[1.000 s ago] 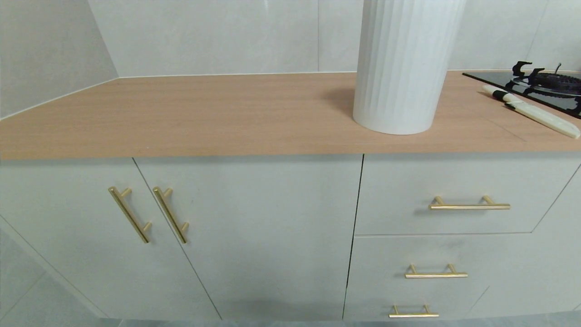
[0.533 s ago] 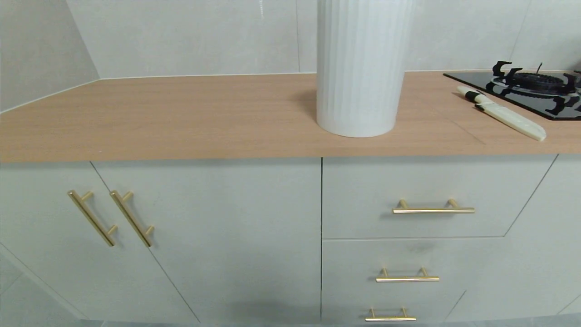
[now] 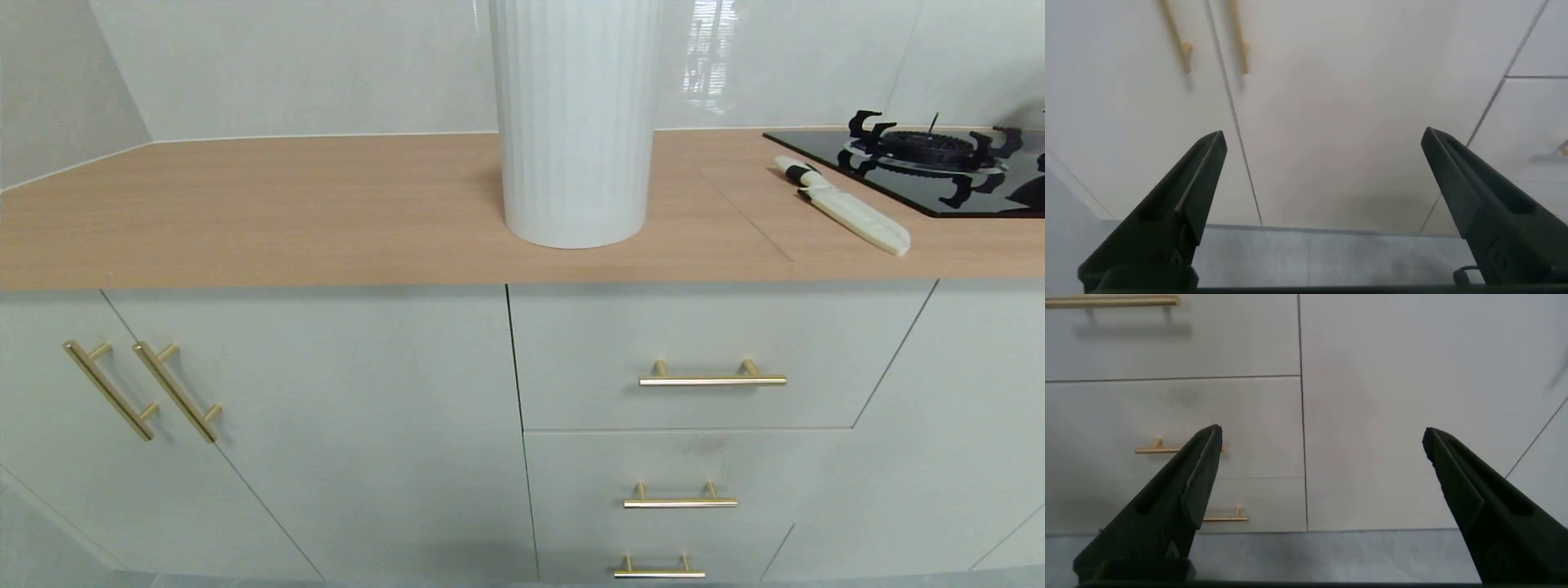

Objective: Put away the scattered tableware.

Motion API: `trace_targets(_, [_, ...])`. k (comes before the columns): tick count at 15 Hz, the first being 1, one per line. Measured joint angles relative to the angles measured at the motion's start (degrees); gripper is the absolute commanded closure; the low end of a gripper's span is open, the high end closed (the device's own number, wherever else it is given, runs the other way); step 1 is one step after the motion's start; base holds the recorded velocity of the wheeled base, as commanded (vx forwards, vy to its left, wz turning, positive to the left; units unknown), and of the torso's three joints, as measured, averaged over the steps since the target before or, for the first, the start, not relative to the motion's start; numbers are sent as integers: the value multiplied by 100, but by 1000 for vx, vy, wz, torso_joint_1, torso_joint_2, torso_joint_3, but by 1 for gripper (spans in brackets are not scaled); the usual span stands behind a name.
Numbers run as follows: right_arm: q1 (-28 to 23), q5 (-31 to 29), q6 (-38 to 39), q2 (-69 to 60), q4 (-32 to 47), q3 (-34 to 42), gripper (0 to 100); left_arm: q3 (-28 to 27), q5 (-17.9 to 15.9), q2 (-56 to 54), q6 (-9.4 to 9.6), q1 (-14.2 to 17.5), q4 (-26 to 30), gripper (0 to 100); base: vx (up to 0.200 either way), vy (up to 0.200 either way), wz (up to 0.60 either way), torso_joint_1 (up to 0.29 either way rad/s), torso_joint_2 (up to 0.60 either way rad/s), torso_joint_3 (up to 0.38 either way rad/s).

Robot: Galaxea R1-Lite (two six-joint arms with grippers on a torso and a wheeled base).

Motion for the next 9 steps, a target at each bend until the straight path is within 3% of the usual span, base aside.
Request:
trace_targets(6, [5, 0, 0, 2, -2, 0, 0, -2, -2, 0, 5, 6, -2, 0, 0, 0, 0, 0, 0, 0])
trace_targets(9, [5, -2, 0, 2, 0, 0, 0, -2, -2, 0, 5, 6, -5, 0, 200, 0, 0, -2, 4, 4])
